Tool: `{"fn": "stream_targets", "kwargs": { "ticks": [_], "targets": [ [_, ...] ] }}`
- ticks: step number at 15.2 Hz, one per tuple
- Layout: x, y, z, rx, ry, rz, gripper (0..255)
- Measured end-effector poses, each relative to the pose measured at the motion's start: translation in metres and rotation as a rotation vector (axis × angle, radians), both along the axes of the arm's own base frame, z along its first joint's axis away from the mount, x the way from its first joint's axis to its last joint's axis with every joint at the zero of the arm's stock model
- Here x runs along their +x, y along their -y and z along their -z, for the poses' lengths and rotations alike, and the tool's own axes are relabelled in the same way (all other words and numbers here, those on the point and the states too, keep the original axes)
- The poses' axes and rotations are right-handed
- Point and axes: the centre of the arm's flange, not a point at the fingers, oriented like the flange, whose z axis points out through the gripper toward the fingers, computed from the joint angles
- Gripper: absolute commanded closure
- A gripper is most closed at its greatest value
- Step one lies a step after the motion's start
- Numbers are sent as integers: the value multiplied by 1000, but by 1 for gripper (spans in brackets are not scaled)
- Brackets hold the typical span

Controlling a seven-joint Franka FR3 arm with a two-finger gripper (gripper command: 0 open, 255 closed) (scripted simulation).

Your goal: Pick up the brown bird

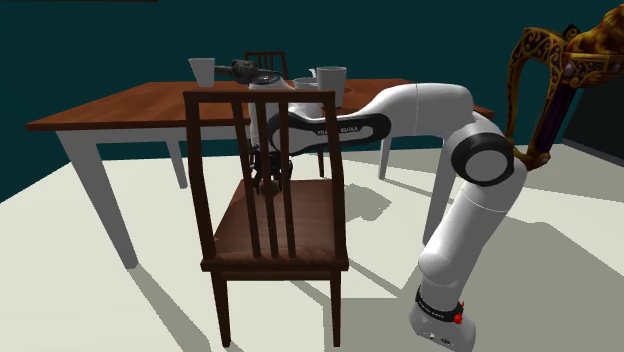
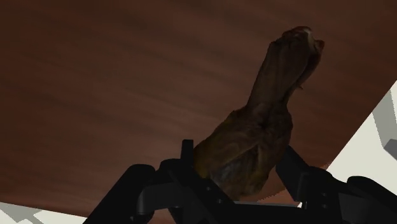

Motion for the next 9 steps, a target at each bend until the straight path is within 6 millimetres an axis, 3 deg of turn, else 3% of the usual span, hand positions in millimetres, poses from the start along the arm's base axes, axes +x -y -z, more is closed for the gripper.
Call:
{"fn": "stream_targets", "kwargs": {
  "ticks": [9],
  "targets": [
    [-1, 0, -48, 0, 1, -2, 255]
  ]
}}
